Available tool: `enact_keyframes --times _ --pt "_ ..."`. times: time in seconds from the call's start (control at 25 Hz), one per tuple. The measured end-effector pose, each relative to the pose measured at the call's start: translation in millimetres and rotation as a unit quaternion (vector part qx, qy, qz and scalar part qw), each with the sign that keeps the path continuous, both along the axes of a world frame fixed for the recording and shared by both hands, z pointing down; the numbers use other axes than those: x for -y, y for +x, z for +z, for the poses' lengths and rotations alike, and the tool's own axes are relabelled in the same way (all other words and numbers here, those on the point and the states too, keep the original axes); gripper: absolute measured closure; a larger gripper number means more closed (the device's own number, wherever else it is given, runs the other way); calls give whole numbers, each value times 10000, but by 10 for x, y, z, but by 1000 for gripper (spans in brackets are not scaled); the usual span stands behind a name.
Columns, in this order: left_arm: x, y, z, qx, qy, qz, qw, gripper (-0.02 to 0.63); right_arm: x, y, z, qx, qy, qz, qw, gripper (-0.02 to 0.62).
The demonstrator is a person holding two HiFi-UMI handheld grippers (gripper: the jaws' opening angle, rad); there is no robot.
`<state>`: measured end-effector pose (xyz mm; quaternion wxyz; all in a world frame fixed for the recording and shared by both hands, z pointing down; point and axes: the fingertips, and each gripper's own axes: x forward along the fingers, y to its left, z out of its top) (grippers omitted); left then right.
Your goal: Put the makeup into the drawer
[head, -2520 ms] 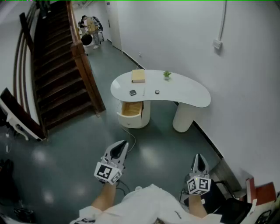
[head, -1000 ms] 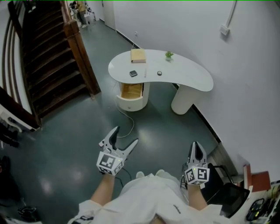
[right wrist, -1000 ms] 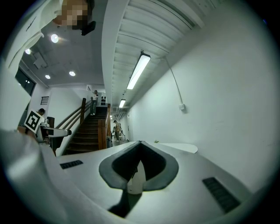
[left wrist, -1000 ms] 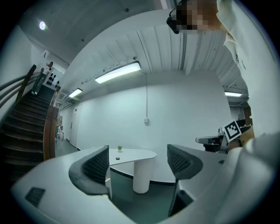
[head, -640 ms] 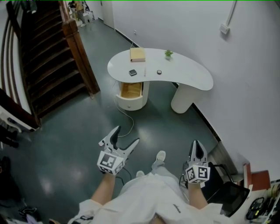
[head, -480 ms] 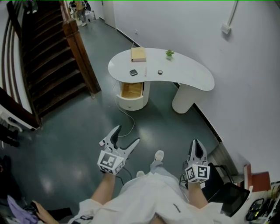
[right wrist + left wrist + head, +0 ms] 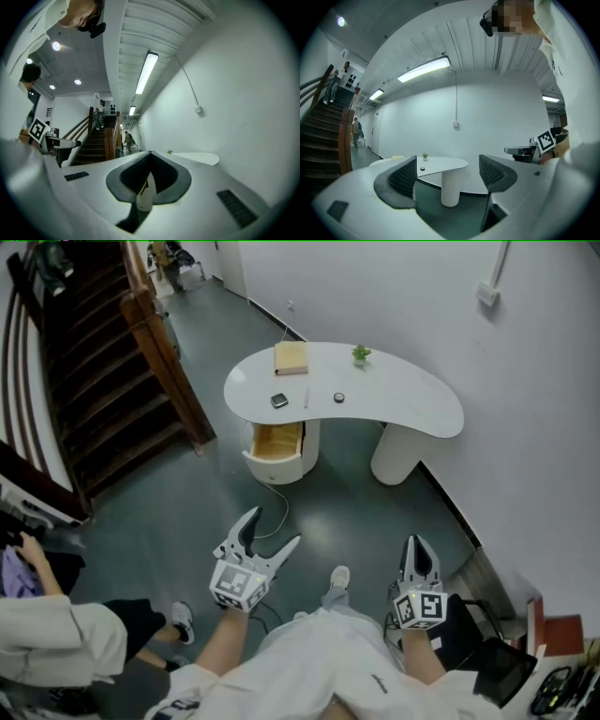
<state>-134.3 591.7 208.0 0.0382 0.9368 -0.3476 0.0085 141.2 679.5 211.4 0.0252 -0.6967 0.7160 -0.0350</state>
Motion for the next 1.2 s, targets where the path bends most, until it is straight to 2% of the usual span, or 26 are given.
enact_keyframes --times 0.2,0.4,0.84,1.2 --pt "443 457 -35 49 21 26 10000 209 451 359 21 62 26 -83 9999 578" --pt "923 785 -135 64 -15 -169 9998 209 995 654 20 139 70 -253 9996 578" --pt "1550 1258 -175 89 54 -612 9981 210 1901 1116 -12 200 92 -839 9962 578" --pt "1803 1513 -209 141 -44 -602 9981 210 2230 1243 -28 355 75 -968 9946 578"
